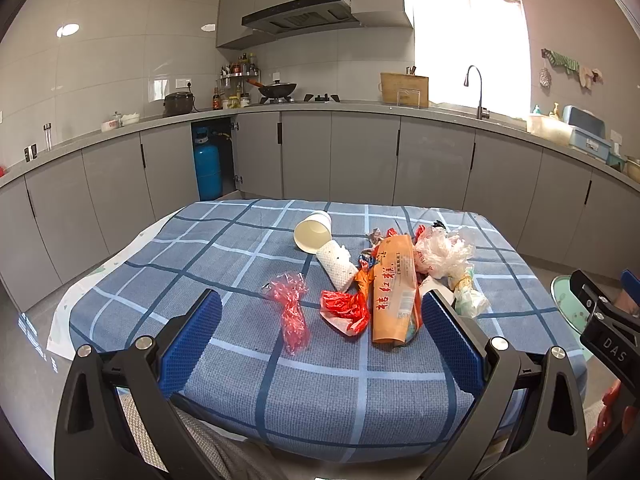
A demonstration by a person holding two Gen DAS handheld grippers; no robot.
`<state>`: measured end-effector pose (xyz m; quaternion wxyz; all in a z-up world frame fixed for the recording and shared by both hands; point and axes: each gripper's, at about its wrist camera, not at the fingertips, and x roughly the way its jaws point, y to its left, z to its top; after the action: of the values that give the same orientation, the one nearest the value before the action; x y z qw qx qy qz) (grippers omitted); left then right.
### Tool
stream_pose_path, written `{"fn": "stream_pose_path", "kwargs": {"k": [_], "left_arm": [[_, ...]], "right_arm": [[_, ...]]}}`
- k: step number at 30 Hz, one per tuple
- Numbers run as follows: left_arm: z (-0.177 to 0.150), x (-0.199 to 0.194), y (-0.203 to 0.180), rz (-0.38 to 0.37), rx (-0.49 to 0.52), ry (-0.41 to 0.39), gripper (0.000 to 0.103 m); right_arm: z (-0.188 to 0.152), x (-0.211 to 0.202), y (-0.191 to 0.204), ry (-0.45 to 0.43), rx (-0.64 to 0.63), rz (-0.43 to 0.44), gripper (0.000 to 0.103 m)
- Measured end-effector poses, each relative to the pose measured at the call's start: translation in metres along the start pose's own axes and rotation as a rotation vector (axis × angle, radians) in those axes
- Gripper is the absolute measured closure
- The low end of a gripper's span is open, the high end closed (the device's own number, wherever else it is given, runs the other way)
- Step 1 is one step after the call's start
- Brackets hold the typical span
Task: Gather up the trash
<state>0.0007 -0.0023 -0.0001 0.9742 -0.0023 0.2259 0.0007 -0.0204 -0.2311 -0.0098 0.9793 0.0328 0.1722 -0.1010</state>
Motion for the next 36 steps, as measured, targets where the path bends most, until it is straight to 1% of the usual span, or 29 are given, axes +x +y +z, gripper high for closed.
{"fn": "stream_pose_path", "kwargs": {"k": [36], "left_arm": [[-0.008,0.011,-0.002,-0.008,0.002,0.029,0.005]], "right_arm": [[-0.003,0.004,-0.002,0.011,-0.001,-0.006,0.004]]}}
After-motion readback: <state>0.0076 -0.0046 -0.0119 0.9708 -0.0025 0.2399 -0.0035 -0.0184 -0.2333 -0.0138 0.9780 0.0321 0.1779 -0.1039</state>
